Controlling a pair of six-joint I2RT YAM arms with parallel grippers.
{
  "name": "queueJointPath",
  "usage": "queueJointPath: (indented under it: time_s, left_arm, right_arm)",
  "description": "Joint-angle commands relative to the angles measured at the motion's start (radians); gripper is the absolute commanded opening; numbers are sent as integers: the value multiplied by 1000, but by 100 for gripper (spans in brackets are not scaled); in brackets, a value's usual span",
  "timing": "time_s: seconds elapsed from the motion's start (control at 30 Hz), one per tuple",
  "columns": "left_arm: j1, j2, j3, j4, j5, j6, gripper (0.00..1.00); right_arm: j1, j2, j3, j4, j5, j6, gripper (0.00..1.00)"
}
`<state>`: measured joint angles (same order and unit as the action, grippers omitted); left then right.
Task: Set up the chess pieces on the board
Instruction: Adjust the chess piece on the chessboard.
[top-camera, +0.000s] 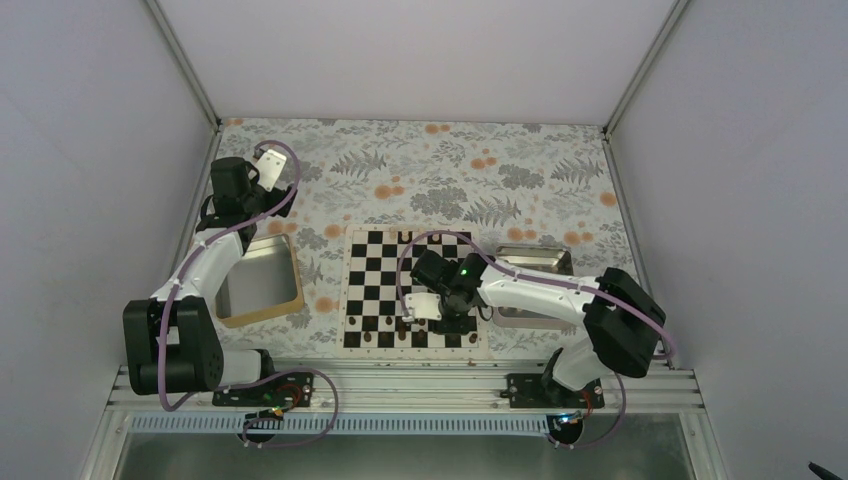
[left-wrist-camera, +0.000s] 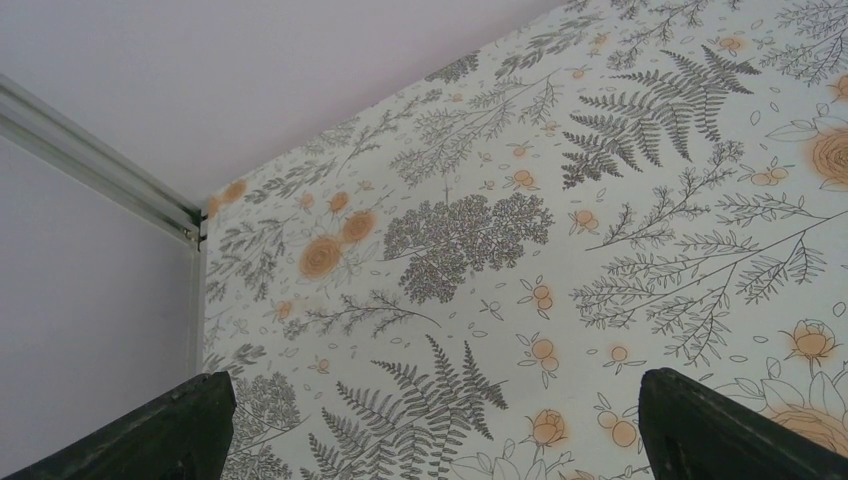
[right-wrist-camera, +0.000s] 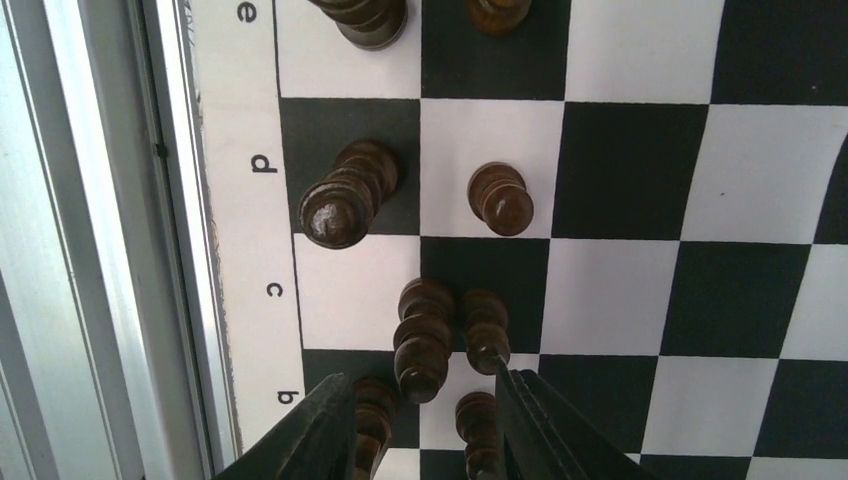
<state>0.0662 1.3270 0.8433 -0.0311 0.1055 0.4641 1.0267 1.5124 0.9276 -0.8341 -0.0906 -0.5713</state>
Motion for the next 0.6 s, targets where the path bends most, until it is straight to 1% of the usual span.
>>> queueJointPath:
  time_s: [0.0, 0.43, 0.57]
  left_arm:
    - [6, -21, -19, 35, 3, 13, 100]
    - [7, -20, -22, 37, 5, 16, 100]
    - [7, -21, -24, 37, 9, 17, 100]
  right_arm:
    - [10, 8, 36, 10, 10, 6, 37]
    - [10, 38, 48, 14, -3, -4, 33]
    - [10, 41, 53, 16, -8, -3, 27]
